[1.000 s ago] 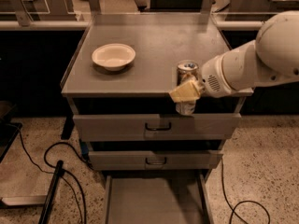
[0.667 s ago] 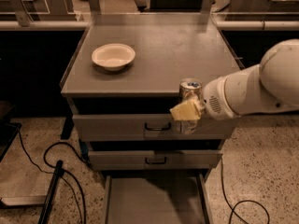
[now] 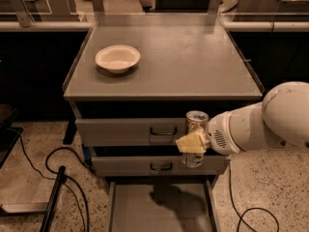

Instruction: Place redbull can into bottom drawer

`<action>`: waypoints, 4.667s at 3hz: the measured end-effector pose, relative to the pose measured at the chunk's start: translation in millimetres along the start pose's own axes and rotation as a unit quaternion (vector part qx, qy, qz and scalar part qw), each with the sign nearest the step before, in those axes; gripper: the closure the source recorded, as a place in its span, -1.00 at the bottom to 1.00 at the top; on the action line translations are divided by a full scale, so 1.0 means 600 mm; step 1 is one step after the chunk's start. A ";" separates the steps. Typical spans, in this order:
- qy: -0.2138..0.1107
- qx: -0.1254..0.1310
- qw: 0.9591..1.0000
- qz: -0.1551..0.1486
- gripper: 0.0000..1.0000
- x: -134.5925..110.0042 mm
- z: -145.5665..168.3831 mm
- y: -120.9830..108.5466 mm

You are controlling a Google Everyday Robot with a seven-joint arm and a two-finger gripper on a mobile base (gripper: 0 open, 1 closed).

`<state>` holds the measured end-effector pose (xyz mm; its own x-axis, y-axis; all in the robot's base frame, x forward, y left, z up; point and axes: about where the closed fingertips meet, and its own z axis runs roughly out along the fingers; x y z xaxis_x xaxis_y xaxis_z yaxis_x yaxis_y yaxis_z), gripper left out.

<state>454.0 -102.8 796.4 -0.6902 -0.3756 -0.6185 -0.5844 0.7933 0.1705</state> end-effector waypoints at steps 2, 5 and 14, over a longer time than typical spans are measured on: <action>0.054 0.003 0.992 0.116 1.00 0.154 0.112 0.011; 0.080 -0.006 0.975 0.208 1.00 0.264 0.228 0.004; 0.072 -0.022 0.905 0.418 1.00 0.521 0.602 -0.109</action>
Offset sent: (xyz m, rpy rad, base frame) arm -0.0665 0.0023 -0.1983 0.0682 0.3620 -0.3057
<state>430.4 -99.0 314.6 -0.9461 0.2855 -0.1531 0.1533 0.8109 0.5648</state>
